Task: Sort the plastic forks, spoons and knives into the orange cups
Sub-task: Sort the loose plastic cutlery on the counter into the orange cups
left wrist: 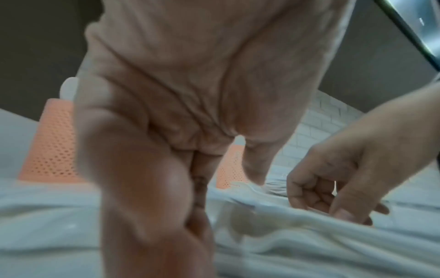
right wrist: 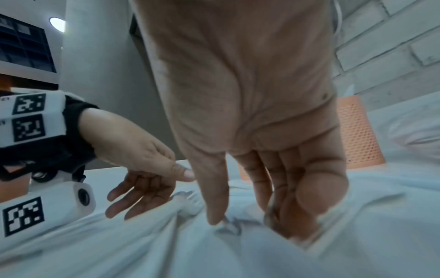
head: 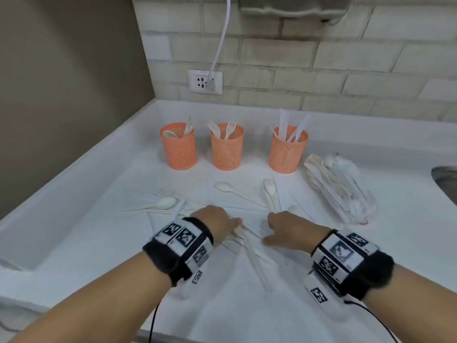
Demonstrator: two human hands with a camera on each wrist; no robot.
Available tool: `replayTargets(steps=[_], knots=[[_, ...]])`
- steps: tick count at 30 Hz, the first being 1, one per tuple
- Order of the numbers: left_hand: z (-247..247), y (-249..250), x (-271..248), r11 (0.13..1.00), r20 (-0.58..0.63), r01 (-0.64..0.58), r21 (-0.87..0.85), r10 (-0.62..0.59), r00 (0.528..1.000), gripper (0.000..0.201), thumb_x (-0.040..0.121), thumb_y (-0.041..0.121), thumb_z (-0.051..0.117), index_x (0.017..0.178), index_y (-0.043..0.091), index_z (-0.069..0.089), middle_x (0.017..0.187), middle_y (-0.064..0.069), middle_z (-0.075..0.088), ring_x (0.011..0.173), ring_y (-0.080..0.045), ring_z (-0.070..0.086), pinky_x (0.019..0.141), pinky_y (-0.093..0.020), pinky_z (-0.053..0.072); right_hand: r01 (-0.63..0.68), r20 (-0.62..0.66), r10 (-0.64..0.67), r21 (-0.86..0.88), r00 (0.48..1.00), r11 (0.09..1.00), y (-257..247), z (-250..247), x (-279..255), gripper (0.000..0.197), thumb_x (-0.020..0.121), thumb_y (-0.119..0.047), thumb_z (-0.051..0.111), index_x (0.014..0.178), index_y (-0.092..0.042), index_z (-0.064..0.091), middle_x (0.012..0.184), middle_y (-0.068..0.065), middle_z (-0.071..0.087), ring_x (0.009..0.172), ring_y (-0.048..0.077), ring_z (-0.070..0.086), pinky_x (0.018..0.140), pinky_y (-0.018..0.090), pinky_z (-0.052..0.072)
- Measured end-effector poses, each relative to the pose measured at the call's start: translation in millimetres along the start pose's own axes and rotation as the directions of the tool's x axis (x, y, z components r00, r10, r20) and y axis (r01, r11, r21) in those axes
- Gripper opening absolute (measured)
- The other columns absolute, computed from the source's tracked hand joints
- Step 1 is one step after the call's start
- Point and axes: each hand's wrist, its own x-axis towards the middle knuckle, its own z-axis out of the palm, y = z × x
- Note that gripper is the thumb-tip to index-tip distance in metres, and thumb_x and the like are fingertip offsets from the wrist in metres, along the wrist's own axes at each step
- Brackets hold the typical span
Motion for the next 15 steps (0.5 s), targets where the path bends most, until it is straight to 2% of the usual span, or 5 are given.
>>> replayTargets(steps=[3, 5, 8, 11, 15], knots=[[3.8, 5.1, 12.3, 0.998, -0.072, 0.061, 0.006, -0.060, 0.996, 0.072, 0.081, 0.074, 0.035, 0.082, 0.007, 0.059, 0.071, -0.005, 0.053, 0.078, -0.022, 0.055, 0.076, -0.030, 0.045, 0.017, -0.038, -0.017, 0.017, 0.999, 1.000, 0.8, -1.3, 7.3, 0.016, 0.088, -0.027, 0.056, 0.079, -0.018, 0.047, 0.083, 0.000, 0.052, 0.082, 0.022, 0.054, 0.058, 0.024, 0.037], [8.4, 9.2, 16.5, 0.999, -0.084, 0.033, 0.012, -0.032, 0.996, 0.065, 0.072, 0.077, 0.048, 0.073, 0.012, 0.052, 0.075, -0.002, 0.054, 0.077, -0.019, 0.055, 0.071, -0.027, 0.045, 0.004, -0.034, -0.002, 0.060, 0.999, 0.998, 0.0, -0.5, 10.9, 0.030, 0.087, -0.023, 0.055, 0.065, -0.021, 0.036, 0.069, -0.003, 0.043, 0.063, 0.014, 0.047, 0.051, 0.021, 0.033], [13.0, 13.1, 18.7, 0.999, -0.081, -0.015, 0.039, 0.018, 0.997, 0.053, 0.071, 0.063, 0.063, 0.076, 0.012, 0.049, 0.086, -0.005, 0.061, 0.081, -0.019, 0.055, 0.073, -0.027, 0.045, 0.005, 0.006, -0.006, 0.132, 1.000, 0.991, -1.9, -3.1, 9.0, 0.026, 0.089, -0.020, 0.051, 0.067, -0.016, 0.039, 0.064, 0.000, 0.047, 0.051, 0.013, 0.045, 0.046, 0.020, 0.037], [12.2, 16.9, 18.6, 0.999, -0.071, 0.001, -0.033, -0.003, 0.998, 0.033, 0.078, 0.037, 0.066, 0.068, 0.011, 0.048, 0.072, -0.002, 0.055, 0.084, -0.021, 0.060, 0.073, -0.027, 0.047, -0.012, 0.065, 0.002, 0.154, 0.998, 0.988, -2.8, -6.6, 7.7, 0.016, 0.090, -0.017, 0.045, 0.077, -0.008, 0.047, 0.063, 0.007, 0.056, 0.049, 0.018, 0.050, 0.045, 0.022, 0.042], [7.2, 20.1, 14.2, 1.000, -0.073, 0.014, 0.023, -0.012, 0.997, 0.023, 0.088, 0.014, 0.054, 0.105, 0.000, 0.059, 0.110, -0.013, 0.063, 0.108, -0.027, 0.059, 0.085, -0.028, 0.047, -0.022, 0.004, 0.021, 0.165, 1.000, 0.986, -3.0, -13.9, 6.2, 0.024, 0.089, -0.011, 0.042, 0.065, -0.008, 0.042, 0.061, 0.008, 0.047, 0.053, 0.024, 0.049, 0.049, 0.028, 0.045]])
